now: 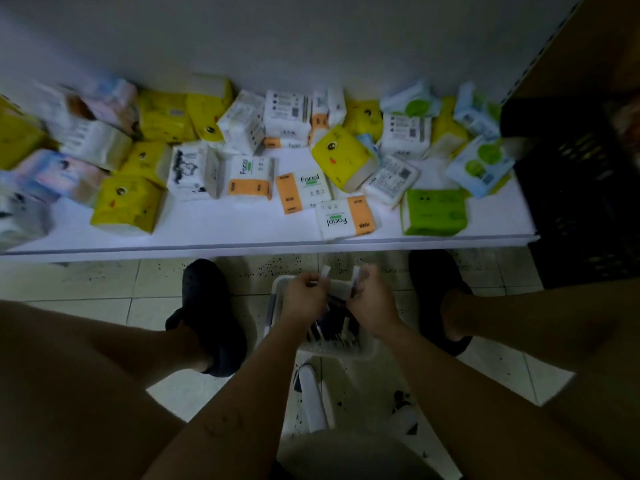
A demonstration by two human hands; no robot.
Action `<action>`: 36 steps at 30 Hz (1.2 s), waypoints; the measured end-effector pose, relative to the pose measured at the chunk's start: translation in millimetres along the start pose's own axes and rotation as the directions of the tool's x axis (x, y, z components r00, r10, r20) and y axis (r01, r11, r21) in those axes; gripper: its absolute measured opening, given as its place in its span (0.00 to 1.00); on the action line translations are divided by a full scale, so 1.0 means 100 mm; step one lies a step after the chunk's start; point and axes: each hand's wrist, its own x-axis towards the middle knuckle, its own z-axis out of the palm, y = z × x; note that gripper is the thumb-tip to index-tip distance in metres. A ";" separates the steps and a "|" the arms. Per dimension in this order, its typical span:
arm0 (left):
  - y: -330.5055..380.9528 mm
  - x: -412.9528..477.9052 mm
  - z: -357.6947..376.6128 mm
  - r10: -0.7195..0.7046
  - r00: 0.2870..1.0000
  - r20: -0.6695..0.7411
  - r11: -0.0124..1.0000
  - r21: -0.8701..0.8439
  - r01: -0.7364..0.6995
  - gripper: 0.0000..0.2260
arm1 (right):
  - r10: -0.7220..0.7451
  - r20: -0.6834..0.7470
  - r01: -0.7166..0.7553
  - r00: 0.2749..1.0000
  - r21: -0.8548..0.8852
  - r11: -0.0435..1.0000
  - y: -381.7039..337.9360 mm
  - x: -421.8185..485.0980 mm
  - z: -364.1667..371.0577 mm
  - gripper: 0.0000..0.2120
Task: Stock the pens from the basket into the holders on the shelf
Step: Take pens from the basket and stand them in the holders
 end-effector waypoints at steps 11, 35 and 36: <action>0.81 -0.41 -0.26 0.363 0.929 -0.067 0.920 0.180 -0.347 0.05 | -0.384 -0.104 0.391 0.917 0.063 0.918 -0.74 -0.34 -0.74 0.21; 3.38 -2.09 -0.47 0.933 0.357 0.040 0.351 0.111 -0.930 0.12 | -0.699 -0.480 0.790 0.530 -0.019 0.613 -2.71 -1.40 -2.89 0.20; 3.47 -2.16 -0.47 0.942 0.333 0.036 0.327 0.120 -0.937 0.12 | -0.705 -0.492 0.806 0.511 -0.011 0.592 -2.79 -1.45 -2.96 0.20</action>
